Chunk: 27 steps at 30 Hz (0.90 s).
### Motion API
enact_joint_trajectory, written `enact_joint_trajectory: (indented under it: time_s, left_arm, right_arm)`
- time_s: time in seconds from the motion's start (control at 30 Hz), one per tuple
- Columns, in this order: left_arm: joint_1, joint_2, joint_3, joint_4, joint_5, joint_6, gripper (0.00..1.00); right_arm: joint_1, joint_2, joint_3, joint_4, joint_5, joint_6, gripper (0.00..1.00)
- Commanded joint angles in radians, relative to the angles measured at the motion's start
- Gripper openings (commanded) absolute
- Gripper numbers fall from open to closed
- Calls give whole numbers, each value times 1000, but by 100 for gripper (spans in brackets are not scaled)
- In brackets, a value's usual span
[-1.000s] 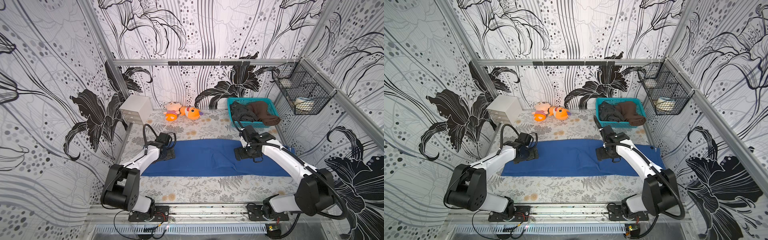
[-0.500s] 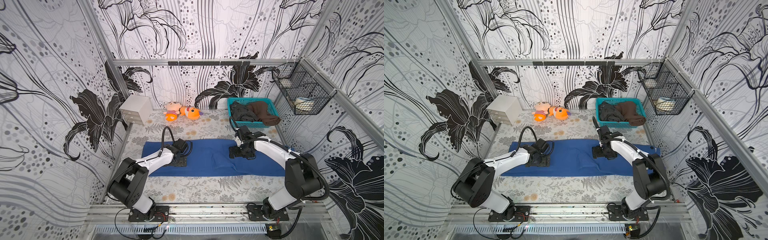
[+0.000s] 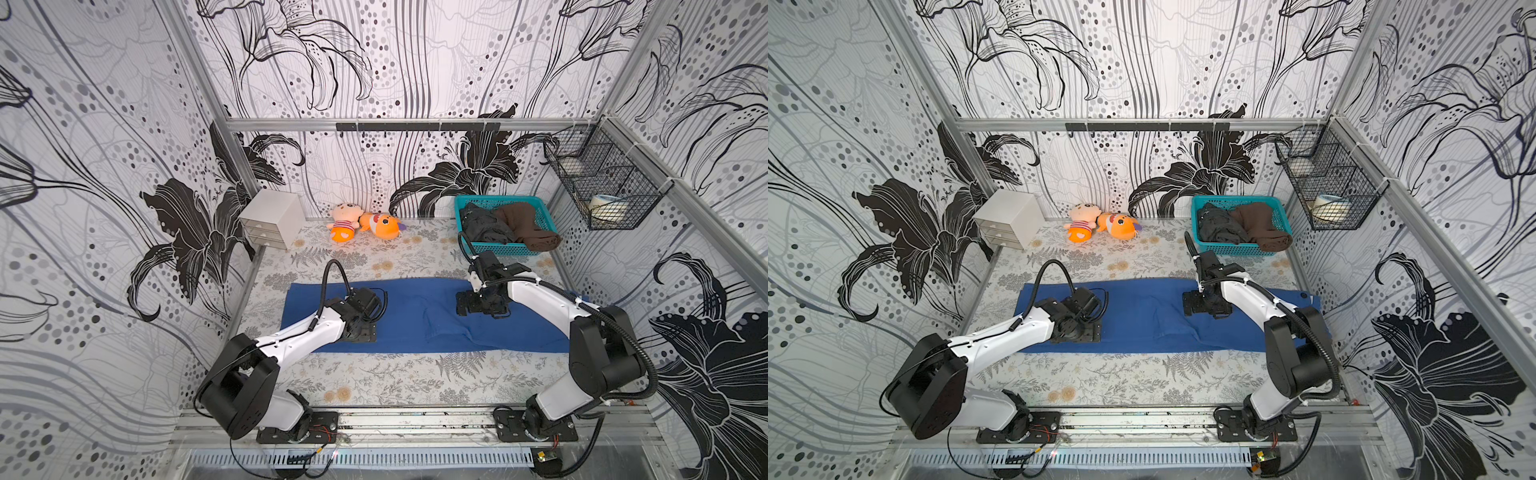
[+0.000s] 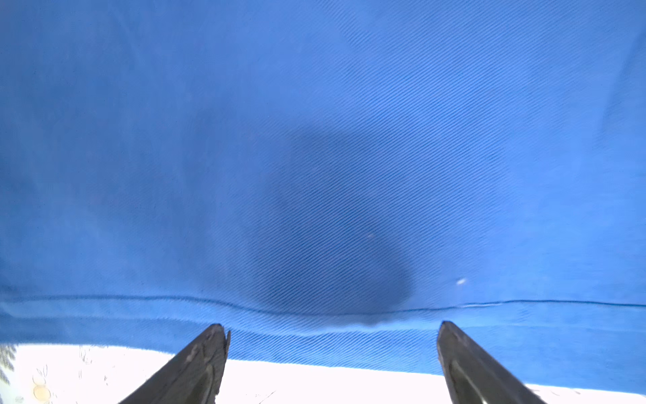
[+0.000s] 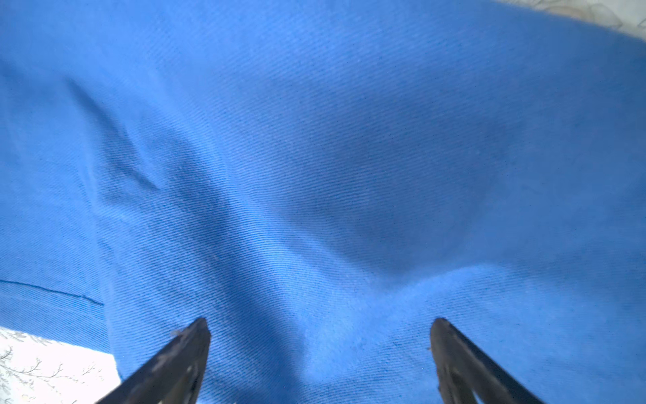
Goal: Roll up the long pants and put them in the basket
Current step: Fold the long pant at the center of the board.
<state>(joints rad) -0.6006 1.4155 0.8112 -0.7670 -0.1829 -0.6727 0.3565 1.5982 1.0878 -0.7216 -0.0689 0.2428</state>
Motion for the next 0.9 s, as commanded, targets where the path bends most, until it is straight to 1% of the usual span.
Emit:
enact_joint_trajectory:
  time_s: [0.0, 0.13, 0.23, 0.4, 0.53, 0.67, 0.7, 0.73, 0.77, 0.87]
  left_arm:
    - [1, -11, -20, 10, -5, -58, 94]
    - [0, 16, -48, 76, 8, -73, 94]
    - [1, 56, -42, 90, -1, -74, 93]
    - [1, 83, -47, 125, -2, -79, 91]
    - [1, 88, -48, 128, -15, -79, 85]
    - [0, 80, -44, 113, -30, -77, 75]
    - [1, 78, -44, 111, -32, -75, 70]
    - [1, 77, -45, 106, -37, -75, 62]
    - [0, 76, -46, 104, -41, -75, 54]
    - [1, 70, -54, 97, -52, -78, 23]
  right_arm:
    - [-4, 11, -14, 1, -23, -10, 99]
    - [-5, 13, -12, 4, -31, -10, 100]
    - [-5, 7, -12, 4, -30, -11, 99]
    - [-4, 5, -16, 5, -29, -12, 100]
    - [-4, 3, -17, 7, -31, -11, 100]
    - [-5, 6, -18, 9, -32, -13, 100]
    - [-4, 7, -17, 8, -30, -12, 100]
    - [-4, 7, -18, 8, -28, -12, 100]
    - [-5, 7, -18, 10, -26, -12, 100]
    - [-5, 10, -17, 10, -26, -13, 99]
